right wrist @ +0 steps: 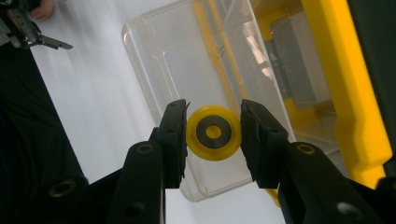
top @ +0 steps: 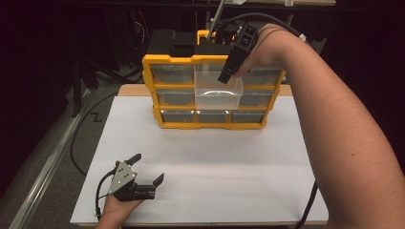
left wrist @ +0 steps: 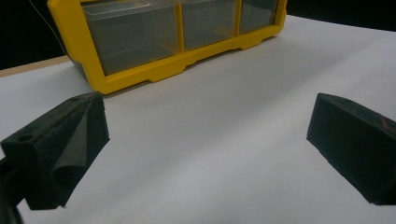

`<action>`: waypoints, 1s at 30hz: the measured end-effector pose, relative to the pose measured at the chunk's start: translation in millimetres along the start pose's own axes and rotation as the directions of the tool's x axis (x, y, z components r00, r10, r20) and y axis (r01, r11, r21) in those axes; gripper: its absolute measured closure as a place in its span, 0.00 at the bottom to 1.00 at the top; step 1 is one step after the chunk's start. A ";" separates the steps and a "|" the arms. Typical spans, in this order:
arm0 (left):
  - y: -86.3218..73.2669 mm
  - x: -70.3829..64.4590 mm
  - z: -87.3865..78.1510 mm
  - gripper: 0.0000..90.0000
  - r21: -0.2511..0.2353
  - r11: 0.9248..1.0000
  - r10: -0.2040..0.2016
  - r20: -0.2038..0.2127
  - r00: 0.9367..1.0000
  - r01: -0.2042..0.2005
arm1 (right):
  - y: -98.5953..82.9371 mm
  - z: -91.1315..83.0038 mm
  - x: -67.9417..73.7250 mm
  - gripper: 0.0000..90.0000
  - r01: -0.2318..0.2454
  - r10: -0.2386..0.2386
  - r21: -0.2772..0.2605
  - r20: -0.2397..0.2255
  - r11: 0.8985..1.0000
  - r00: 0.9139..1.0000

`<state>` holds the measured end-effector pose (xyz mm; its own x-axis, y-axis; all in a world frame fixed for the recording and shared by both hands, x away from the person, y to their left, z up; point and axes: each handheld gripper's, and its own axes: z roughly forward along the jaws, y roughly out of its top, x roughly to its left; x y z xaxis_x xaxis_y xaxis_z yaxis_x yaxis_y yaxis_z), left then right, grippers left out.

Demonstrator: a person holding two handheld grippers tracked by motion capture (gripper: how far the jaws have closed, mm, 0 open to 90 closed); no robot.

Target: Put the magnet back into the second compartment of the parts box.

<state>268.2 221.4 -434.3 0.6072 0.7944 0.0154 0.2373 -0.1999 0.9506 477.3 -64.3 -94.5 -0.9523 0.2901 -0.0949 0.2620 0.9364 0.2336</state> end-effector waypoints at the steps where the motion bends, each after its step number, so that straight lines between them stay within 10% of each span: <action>1: 0.0 0.1 0.0 0.00 0.000 1.000 0.000 0.001 1.000 0.000 | 0.9 0.6 -0.8 0.71 -0.005 0.005 0.002 0.003 1.000 1.000; 30: 0.1 0.5 -0.2 0.00 -0.008 1.000 0.001 0.006 1.000 -0.001 | 19.8 28.9 -5.0 0.71 0.042 -0.043 0.036 0.007 0.998 0.999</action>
<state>268.4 221.9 -434.1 0.6117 0.7909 0.0142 0.2309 -0.1957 0.9531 491.8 -41.4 -117.3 -0.9614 0.2514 -0.1120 0.2270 0.9544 0.1941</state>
